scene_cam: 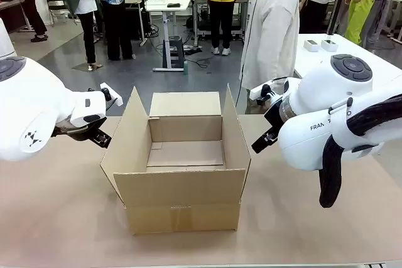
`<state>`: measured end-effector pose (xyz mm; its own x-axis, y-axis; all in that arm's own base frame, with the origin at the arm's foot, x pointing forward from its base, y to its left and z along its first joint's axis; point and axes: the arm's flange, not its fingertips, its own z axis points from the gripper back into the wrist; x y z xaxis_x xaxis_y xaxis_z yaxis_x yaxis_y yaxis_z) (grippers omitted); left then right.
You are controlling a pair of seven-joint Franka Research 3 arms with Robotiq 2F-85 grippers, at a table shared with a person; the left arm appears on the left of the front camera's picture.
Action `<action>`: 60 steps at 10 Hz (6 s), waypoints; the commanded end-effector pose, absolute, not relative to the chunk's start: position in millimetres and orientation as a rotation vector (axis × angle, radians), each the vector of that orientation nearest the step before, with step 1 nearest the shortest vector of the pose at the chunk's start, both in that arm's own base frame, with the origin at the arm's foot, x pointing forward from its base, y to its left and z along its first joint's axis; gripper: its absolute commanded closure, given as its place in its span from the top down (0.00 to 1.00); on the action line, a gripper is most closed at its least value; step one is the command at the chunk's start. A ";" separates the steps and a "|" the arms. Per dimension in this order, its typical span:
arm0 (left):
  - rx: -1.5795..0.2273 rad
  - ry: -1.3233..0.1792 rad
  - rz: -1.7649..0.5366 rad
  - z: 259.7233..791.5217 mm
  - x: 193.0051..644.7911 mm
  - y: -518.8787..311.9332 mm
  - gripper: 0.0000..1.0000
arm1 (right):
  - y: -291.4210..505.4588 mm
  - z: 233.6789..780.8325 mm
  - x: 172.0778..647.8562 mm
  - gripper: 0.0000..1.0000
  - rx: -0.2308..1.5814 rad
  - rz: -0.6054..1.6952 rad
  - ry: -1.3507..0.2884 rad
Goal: Wrap the clocks to prevent damage.
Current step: Open the side flaps of the Package Box.
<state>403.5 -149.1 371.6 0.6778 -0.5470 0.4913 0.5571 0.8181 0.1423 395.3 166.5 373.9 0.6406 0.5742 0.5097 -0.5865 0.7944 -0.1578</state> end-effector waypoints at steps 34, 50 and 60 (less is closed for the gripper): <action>-0.478 -0.521 -1.174 654.6 363.5 32.4 1.00 | 28.1 683.5 319.4 1.00 0.454 0.986 -0.597; -0.527 -0.648 -1.147 603.3 342.1 81.7 0.00 | -25.9 618.5 314.0 0.34 0.526 1.185 -0.784; -0.511 -0.608 -1.180 607.5 341.1 86.2 0.00 | -19.2 622.5 313.6 0.00 0.488 1.202 -0.729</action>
